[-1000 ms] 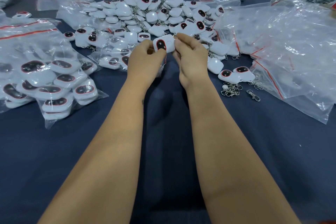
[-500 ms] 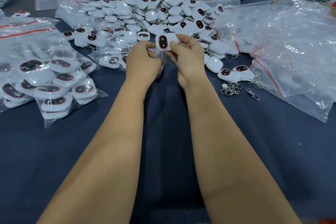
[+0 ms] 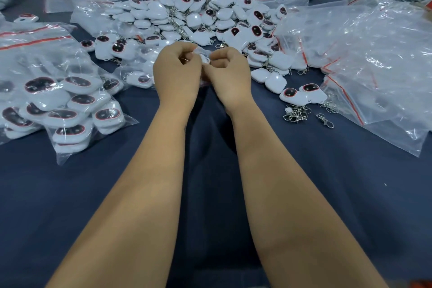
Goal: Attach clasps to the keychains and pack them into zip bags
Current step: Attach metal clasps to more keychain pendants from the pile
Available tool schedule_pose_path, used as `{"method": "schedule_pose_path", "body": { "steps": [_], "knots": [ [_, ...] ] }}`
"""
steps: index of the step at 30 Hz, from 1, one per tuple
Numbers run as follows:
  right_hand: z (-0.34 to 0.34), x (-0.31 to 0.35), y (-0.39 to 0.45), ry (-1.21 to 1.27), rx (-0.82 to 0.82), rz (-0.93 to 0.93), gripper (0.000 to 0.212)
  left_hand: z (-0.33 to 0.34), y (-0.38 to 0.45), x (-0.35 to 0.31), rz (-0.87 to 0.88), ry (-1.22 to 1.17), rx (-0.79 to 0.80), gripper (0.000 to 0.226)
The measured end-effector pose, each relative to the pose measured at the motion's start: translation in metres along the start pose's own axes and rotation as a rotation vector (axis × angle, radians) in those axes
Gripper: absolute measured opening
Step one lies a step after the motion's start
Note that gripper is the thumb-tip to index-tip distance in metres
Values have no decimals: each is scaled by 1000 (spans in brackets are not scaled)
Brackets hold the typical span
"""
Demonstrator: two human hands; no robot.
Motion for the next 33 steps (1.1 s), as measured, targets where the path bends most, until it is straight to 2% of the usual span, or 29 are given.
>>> {"method": "schedule_pose_path", "body": {
  "steps": [2, 5, 7, 10, 14, 19, 22, 24, 29, 33],
  "knots": [
    [4, 5, -2, -53, 82, -69, 14, 1, -2, -3, 50, 30, -1, 23],
    [11, 11, -4, -248, 209, -199, 29, 0, -4, -5, 73, 15, -16, 23],
    [12, 10, -4, -320, 203, -227, 31, 0, -4, -7, 80, 5, -17, 22],
    [12, 9, -5, -288, 189, -210, 34, -1, -5, -9, 94, -2, -16, 23],
    [21, 7, -8, -344, 364, -164, 40, -1, -5, -8, 104, 4, -20, 27],
    [17, 9, -8, -298, 340, -149, 40, 1, -6, -7, 89, -21, 8, 25],
    [19, 7, -7, -334, 453, -79, 55, 1, -6, -6, 86, -47, 39, 26],
    [18, 4, -7, -359, 465, -45, 59, 2, -5, -6, 83, -56, 49, 26],
    [20, 3, -5, -262, 418, -37, 34, 5, -4, -5, 55, -99, 74, 22],
    [14, -3, -1, -85, 363, 44, 33, 7, -4, -4, 56, -115, 120, 25]
  ]
}}
Point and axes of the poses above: each hand's wrist, its own y-axis towards the middle knuckle, its own z-axis out of the palm, x = y × z, the point moved 4 cm from there along y, towards the middle knuckle, and after that the axes turned 9 degrees about -z, right-handed, at the moved point
